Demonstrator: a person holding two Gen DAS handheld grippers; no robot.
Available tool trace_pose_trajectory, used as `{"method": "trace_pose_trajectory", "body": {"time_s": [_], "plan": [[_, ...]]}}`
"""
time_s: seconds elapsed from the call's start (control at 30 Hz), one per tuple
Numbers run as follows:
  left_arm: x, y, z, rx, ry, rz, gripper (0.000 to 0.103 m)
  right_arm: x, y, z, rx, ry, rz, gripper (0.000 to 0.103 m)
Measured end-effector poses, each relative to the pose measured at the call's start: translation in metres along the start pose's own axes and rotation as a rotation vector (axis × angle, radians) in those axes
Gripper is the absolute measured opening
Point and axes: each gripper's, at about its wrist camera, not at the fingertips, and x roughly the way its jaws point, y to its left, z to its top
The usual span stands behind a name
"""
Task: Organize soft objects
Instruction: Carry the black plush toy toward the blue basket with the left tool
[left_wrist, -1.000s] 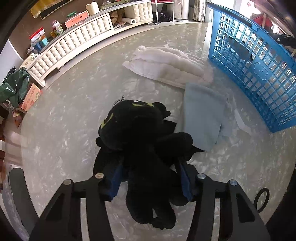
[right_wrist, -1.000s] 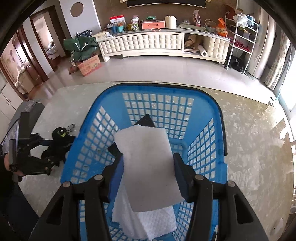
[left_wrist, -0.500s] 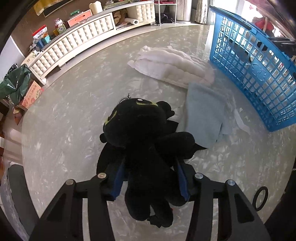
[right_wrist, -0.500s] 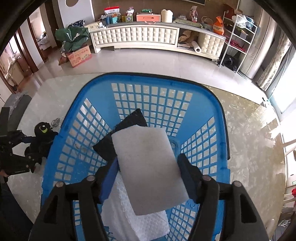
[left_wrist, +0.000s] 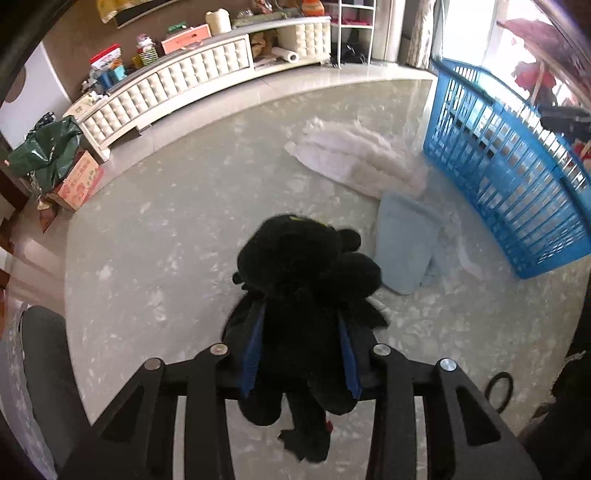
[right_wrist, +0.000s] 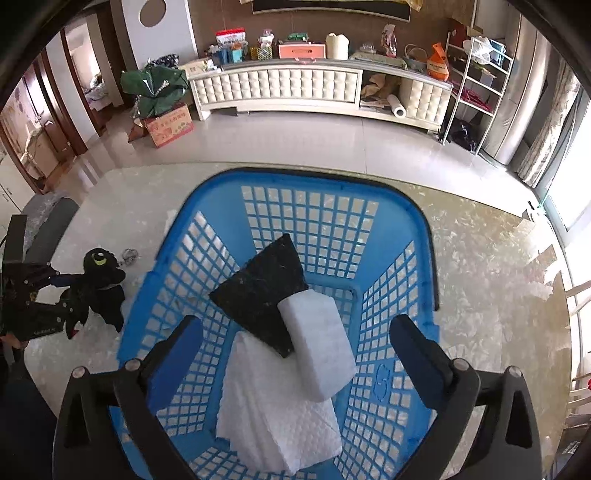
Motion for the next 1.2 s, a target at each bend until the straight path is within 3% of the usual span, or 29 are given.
{"method": "trace_pose_trajectory", "body": {"time_s": [0.43, 0.67, 1.2], "plan": [[-0.068, -0.028, -0.005, -0.004, -0.064, 0.019, 0.033, -0.025, -0.002, -0.029, -0.001, 0.009, 0.004, 0.103], [-0.116, -0.054, 0.015, 0.024, -0.133, 0.04, 0.023, -0.038, 0.007, -0.044, -0.043, 0.0, 0.018, 0.103], [-0.162, -0.116, 0.072, 0.105, -0.239, 0.017, 0.023, -0.051, -0.008, -0.061, -0.017, -0.008, 0.031, 0.103]]}}
